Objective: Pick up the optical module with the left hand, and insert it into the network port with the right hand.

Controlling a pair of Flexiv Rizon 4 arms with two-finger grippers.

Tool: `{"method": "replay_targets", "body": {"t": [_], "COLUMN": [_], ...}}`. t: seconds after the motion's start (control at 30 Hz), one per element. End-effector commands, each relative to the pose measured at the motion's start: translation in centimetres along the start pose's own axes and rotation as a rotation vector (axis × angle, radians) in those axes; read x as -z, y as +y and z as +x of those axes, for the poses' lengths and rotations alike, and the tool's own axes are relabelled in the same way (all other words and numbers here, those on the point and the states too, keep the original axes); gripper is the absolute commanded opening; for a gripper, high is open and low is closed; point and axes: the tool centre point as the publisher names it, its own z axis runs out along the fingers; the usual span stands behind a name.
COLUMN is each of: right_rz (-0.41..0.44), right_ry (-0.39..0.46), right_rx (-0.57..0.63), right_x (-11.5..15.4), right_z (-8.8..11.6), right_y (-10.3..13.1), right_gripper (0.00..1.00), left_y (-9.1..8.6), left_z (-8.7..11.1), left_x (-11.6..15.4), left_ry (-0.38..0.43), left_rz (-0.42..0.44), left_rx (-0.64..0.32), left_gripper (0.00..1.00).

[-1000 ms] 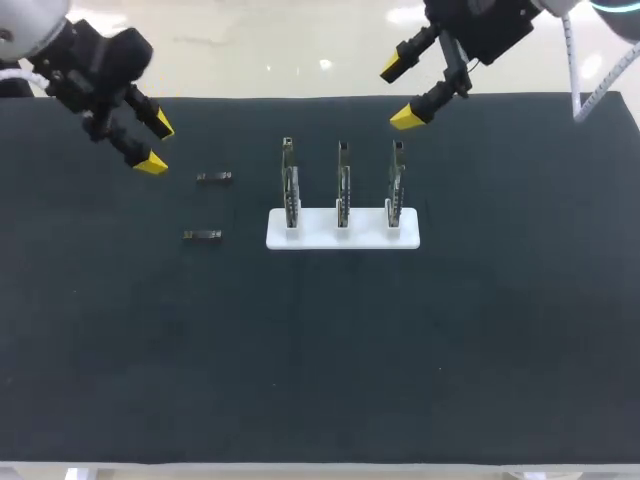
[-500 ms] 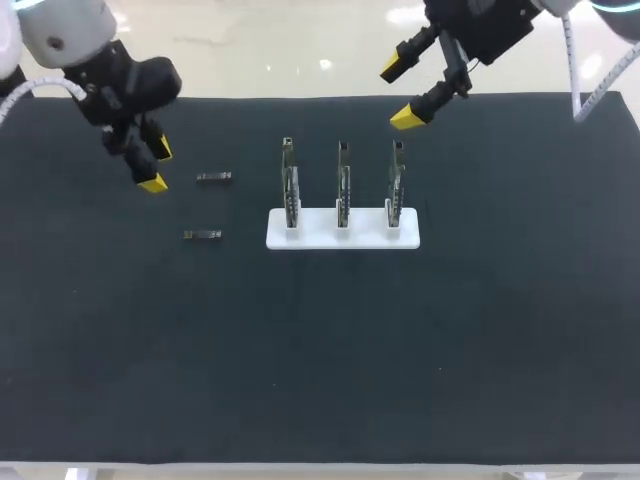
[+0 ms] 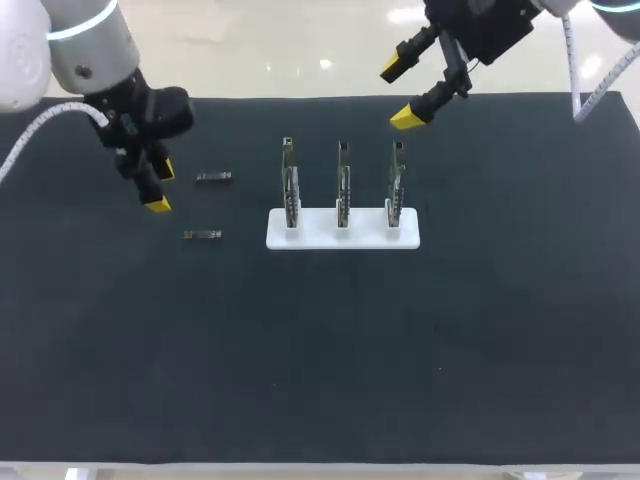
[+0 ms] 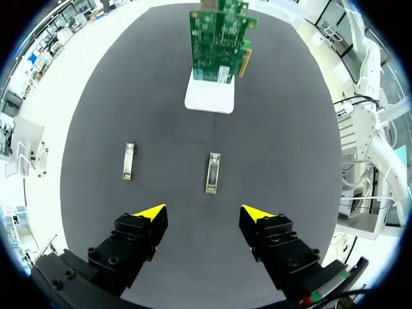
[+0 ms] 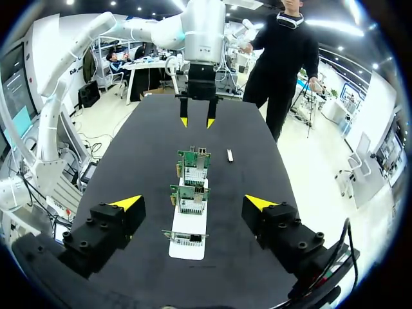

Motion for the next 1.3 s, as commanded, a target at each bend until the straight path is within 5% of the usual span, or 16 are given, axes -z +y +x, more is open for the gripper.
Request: {"method": "replay_targets", "body": {"t": [0.03, 1.3], "right_rz": [0.001, 0.001], "right_ry": [-0.002, -0.002], "right_rx": [0.001, 0.001], "right_x": [0.0, 0.0], "right_z": [0.0, 0.0], "right_y": [0.1, 0.1], "right_gripper": [1.00, 1.00], "left_y": [0.2, -1.0], "left_z": [0.1, -0.9], "left_x": [-1.2, -6.0], "left_ry": [0.019, 0.057], "left_rz": [-0.003, 0.020], "left_rx": [0.003, -0.023], "left_gripper": [1.00, 1.00]}}
